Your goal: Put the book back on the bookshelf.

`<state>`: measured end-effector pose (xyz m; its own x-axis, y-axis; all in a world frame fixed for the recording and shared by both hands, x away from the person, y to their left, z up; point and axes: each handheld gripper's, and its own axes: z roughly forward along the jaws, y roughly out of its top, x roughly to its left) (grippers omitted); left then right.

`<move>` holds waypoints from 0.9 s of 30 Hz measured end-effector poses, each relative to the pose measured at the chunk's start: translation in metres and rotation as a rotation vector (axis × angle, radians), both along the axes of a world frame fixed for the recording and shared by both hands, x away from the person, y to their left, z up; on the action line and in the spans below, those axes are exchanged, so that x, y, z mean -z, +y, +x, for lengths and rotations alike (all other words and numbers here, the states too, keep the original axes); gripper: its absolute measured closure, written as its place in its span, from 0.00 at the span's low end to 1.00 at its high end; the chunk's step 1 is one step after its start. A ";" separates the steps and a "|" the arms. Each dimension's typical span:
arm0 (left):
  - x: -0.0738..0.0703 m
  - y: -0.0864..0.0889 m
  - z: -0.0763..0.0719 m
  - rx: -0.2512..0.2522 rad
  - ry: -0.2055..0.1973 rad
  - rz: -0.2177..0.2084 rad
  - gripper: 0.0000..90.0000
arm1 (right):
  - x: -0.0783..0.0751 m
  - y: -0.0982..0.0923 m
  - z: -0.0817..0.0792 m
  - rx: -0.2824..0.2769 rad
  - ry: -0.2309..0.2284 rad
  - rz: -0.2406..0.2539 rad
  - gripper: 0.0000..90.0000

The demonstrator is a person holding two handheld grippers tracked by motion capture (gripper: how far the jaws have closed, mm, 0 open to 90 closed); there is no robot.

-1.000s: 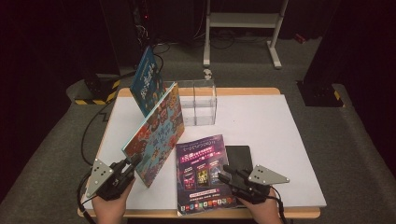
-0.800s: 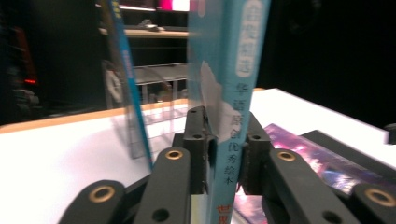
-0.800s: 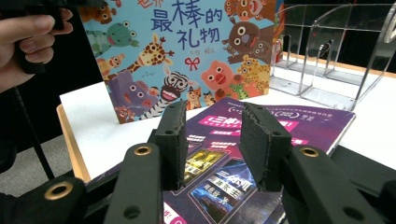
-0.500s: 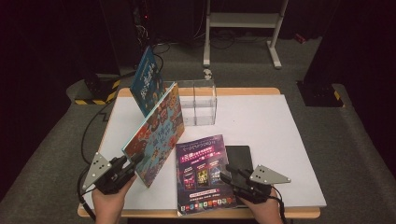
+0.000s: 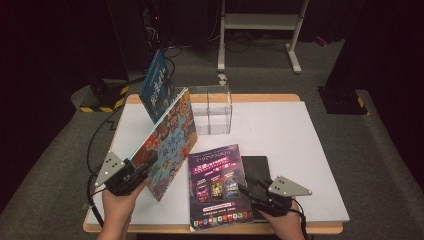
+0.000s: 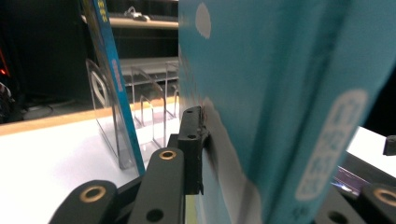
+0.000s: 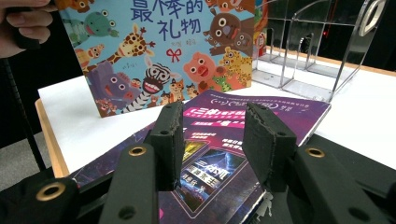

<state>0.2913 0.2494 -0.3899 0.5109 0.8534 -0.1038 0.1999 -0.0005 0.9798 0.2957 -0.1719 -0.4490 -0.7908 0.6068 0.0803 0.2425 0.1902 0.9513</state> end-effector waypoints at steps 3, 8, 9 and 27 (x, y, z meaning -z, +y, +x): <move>0.001 0.002 0.002 -0.013 0.003 -0.025 0.81 | 0.001 -0.001 0.002 0.005 0.005 0.001 0.64; -0.005 -0.001 0.000 -0.066 -0.018 0.003 0.82 | 0.003 -0.002 0.008 0.024 0.020 -0.050 0.63; -0.008 -0.002 0.000 -0.087 -0.018 0.016 0.82 | 0.004 -0.003 0.009 0.028 0.022 -0.063 0.63; -0.020 -0.024 0.003 -0.152 -0.008 0.057 0.89 | 0.016 -0.030 0.016 0.057 0.073 -0.022 0.63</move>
<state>0.2942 0.2255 -0.3695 0.3762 0.9252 -0.0497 0.1941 -0.0262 0.9806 0.3118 -0.2016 -0.4655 -0.7473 0.6531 0.1227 0.3223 0.1947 0.9264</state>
